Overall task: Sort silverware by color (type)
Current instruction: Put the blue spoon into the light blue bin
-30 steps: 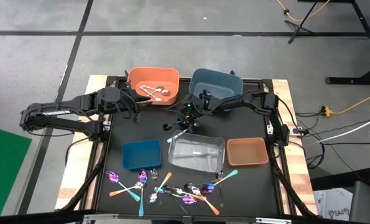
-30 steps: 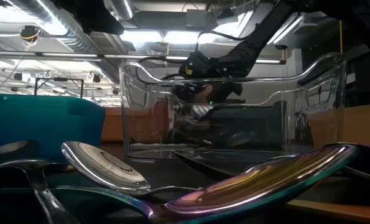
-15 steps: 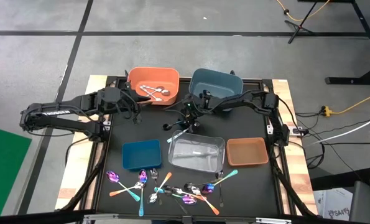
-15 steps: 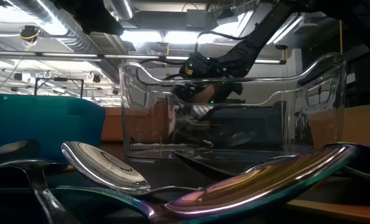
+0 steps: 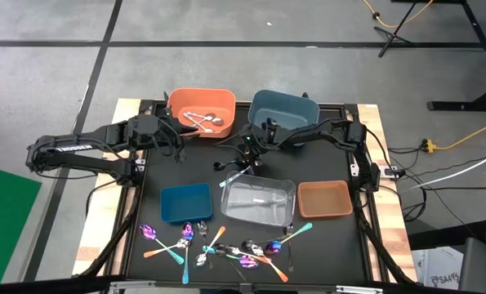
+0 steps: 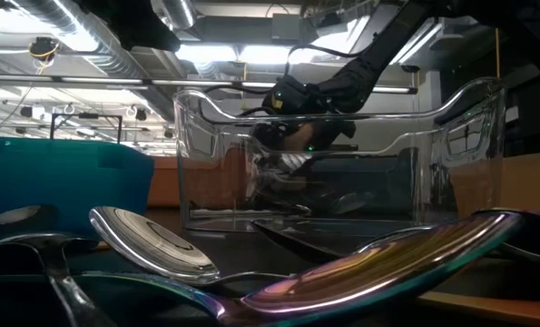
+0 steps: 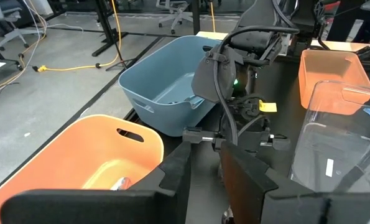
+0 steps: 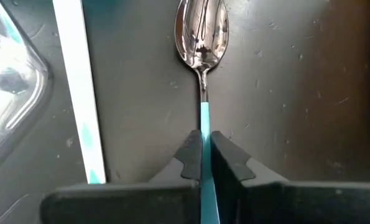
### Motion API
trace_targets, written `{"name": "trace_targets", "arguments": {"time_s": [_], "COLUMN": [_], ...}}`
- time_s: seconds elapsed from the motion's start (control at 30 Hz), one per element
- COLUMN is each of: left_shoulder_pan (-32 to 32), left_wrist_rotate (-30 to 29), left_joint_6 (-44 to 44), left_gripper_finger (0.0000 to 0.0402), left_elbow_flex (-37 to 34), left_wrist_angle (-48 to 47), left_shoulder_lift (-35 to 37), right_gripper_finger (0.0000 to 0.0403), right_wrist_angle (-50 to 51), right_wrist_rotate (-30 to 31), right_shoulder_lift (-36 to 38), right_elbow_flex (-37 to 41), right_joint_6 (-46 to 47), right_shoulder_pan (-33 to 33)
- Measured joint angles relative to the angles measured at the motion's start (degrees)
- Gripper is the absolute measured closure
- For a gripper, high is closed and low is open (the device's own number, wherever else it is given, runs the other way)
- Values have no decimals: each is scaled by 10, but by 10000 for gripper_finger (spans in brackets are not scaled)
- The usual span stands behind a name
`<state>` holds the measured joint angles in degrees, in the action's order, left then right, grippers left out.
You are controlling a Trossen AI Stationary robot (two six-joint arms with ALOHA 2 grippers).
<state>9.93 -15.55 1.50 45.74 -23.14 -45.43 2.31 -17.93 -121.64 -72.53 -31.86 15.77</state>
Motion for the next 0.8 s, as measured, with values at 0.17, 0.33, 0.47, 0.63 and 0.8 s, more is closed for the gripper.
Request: {"name": "trace_targets", "arguments": {"time_s": [0.17,0.33,0.47,0.63,0.8], "left_shoulder_pan": [0,0,0,0,0], "left_wrist_rotate": [0,0,0,0,0], "left_joint_6": [0,0,-1,-1,-1], "left_gripper_finger": [319,319,319,319,319], "left_elbow_flex": [0,0,0,0,0], "left_wrist_angle": [0,0,0,0,4], "left_shoulder_lift": [0,0,0,0,0], "right_gripper_finger": [399,401,401,402,402], "right_wrist_angle": [-4,9,9,41,89], "right_wrist_rotate": [3,10,9,9,8], "right_shoulder_lift": [5,25,55,100,166], "right_elbow_flex": [1,4,3,3,2], "right_joint_6": [0,3,4,4,5], "right_shoulder_pan": [0,-1,0,0,3]}}
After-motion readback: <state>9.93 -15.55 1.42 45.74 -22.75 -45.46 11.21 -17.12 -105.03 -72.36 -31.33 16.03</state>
